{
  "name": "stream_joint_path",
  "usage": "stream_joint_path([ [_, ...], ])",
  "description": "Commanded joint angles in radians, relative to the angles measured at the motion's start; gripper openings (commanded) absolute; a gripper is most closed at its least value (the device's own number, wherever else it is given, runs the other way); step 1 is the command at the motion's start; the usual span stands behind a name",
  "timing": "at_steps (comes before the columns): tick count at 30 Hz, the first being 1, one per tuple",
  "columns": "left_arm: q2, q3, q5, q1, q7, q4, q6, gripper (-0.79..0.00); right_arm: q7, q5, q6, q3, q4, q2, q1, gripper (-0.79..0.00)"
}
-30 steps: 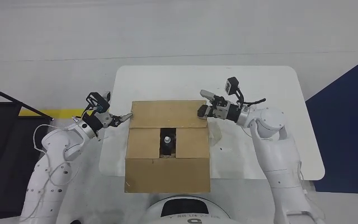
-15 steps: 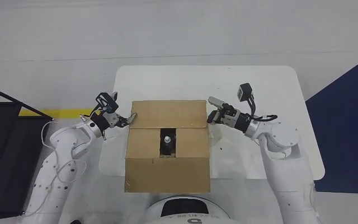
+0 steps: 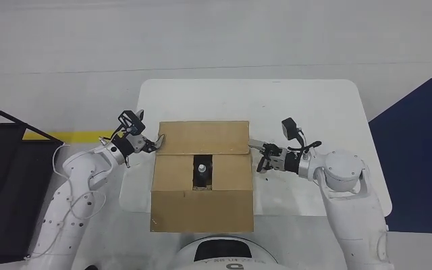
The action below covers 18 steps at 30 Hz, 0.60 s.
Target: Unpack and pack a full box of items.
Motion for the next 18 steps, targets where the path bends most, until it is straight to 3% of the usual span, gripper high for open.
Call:
stream_joint_path([
  [1, 0.0, 0.005, 0.002, -0.005, -0.001, -0.001, -0.001, 0.0, 0.0, 0.0, 0.0, 0.0, 0.0, 0.0, 0.0, 0.0],
  [8, 0.001, 0.004, -0.011, -0.021, -0.003, 0.009, 0.008, 0.0, -0.006, 0.003, -0.003, 0.0, 0.002, 0.0, -0.001, 0.0],
  [18, 0.001, 0.014, -0.07, -0.048, -0.037, 0.038, 0.0, 0.0, -0.128, 0.113, -0.078, -0.045, 0.056, -0.003, 0.019, 0.0],
])
